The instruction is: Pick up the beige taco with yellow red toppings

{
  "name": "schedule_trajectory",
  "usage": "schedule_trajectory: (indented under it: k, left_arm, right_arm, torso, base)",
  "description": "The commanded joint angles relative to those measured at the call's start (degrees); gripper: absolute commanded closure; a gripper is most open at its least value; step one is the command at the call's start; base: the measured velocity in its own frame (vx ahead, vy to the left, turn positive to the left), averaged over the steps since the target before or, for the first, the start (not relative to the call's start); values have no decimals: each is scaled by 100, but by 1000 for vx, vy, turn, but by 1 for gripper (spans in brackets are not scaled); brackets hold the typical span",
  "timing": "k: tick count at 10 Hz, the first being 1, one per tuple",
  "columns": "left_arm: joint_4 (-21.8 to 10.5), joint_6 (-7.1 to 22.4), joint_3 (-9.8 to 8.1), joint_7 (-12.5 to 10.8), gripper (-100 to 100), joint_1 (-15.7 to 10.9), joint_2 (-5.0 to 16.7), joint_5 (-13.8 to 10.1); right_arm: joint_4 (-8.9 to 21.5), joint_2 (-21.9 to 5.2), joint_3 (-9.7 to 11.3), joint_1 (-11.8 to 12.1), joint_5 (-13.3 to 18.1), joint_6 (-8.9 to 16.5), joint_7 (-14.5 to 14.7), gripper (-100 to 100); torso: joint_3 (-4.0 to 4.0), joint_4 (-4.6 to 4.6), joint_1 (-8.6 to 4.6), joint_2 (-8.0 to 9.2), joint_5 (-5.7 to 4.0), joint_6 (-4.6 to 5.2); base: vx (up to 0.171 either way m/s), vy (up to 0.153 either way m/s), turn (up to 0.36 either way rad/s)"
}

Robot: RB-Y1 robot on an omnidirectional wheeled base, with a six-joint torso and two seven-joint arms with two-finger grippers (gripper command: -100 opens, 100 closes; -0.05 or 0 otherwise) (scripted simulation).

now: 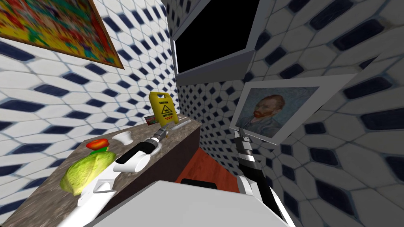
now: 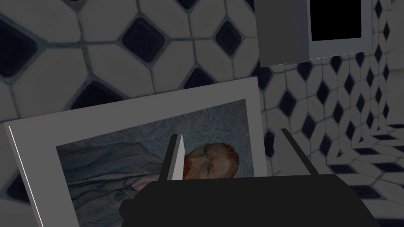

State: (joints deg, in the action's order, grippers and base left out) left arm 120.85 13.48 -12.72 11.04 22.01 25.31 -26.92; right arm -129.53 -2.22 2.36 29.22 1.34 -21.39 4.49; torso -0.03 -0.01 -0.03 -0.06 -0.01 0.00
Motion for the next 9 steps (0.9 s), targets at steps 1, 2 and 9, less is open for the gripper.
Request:
schedule_trajectory:
  k: [1,2,9]
  left_arm:
    - [-51,286,-92,79,-100,3,165,-206]
    - [-51,428,-92,79,-100,3,165,-206]
    - [-168,1348,-279,230,-100,30,489,-599]
  right_arm:
    - [0,0,0,0,0,0,0,0]
    - [0,0,0,0,0,0,0,0]
    - [0,0,0,0,0,0,0,0]
  torso:
    - [0,0,0,0,0,0]
    - [-1,0,-2,-3,0,1]
    - [-3,-1,1,-5,1,0]
  base:
    - [22,-19,-51]
    - [21,-16,-34]
    - [19,-9,-26]
